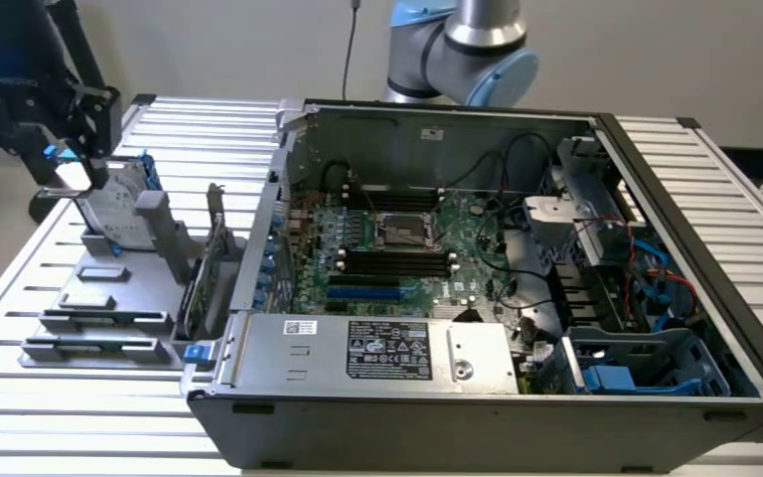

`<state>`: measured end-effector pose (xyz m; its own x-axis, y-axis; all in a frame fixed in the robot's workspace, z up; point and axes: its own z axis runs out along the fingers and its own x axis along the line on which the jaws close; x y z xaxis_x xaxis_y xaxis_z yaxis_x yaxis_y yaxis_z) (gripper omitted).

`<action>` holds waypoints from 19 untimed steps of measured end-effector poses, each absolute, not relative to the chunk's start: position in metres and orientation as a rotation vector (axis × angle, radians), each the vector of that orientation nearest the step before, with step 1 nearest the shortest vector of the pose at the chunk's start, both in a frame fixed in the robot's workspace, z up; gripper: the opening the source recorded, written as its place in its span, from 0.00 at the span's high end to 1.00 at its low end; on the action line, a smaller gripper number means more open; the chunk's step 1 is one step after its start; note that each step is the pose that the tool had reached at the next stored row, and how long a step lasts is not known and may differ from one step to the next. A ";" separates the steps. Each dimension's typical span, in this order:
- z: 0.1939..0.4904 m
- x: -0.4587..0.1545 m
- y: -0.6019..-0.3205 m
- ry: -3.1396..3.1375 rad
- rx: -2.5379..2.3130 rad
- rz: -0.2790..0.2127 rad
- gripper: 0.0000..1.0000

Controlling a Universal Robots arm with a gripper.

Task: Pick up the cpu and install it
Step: 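Pick up the cpu and move it towards the insertion slot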

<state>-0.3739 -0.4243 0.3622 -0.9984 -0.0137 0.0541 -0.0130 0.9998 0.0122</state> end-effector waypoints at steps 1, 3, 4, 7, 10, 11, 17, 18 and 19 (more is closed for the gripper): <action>0.367 -0.369 -0.424 -3.086 0.021 -0.018 0.45; 0.375 -0.360 -0.424 -3.083 0.022 -0.018 0.45; 0.379 -0.356 -0.424 -3.082 0.022 -0.018 0.45; 0.387 -0.342 -0.424 -3.079 0.022 -0.018 0.45; 0.391 -0.328 -0.424 -3.077 0.022 -0.018 0.45; 0.391 -0.324 -0.424 -3.077 0.022 -0.018 0.45; 0.393 -0.296 -0.424 -3.076 0.022 -0.018 0.45; 0.393 -0.292 -0.424 -3.076 0.022 -0.018 0.45; 0.393 -0.287 -0.424 -3.076 0.022 -0.018 0.45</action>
<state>-0.2874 -0.4244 0.3934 -0.9978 -0.0146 0.0651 -0.0139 0.9998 0.0124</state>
